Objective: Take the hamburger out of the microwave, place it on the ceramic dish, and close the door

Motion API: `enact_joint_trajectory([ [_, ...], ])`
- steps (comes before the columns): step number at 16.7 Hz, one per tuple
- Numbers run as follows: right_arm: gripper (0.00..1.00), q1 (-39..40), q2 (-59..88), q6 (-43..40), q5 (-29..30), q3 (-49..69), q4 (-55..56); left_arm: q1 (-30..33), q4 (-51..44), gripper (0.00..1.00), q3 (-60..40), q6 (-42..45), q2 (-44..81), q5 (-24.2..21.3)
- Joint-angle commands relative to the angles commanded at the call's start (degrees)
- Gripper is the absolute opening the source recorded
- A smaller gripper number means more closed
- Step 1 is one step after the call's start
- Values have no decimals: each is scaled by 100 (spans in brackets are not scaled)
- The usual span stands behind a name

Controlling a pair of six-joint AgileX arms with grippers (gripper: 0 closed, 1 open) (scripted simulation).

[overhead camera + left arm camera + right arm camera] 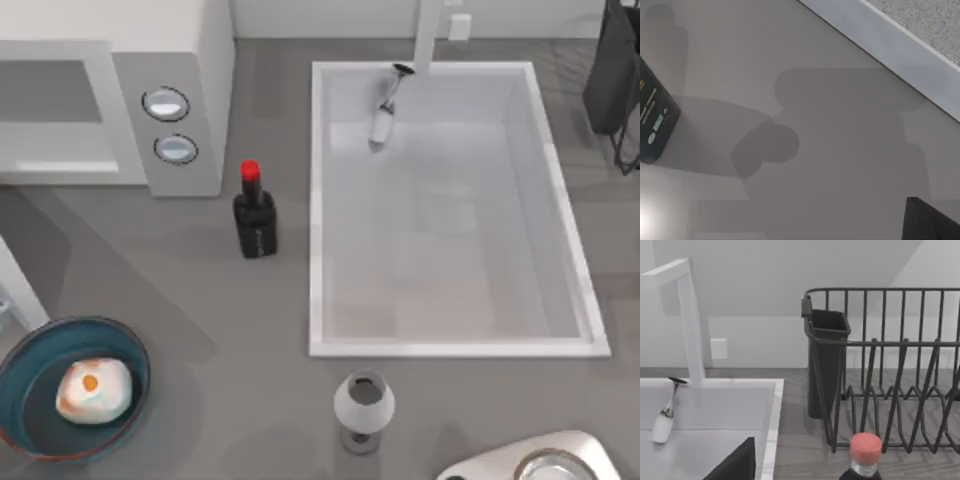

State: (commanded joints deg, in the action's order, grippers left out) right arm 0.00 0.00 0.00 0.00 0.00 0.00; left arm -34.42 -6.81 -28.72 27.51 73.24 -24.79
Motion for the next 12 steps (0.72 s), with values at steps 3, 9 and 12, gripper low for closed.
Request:
enact_joint_trajectory([
  [3, 100, 0, 0, 0, 0, 0, 0, 384, 127, 0, 357, -378, -378, 270],
  [9, 100, 0, 0, 0, 0, 0, 0, 460, 120, 0, 371, -462, -387, 322],
  [12, 100, 0, 0, 0, 0, 0, 0, 1019, 132, 0, 476, -907, -552, 727],
])
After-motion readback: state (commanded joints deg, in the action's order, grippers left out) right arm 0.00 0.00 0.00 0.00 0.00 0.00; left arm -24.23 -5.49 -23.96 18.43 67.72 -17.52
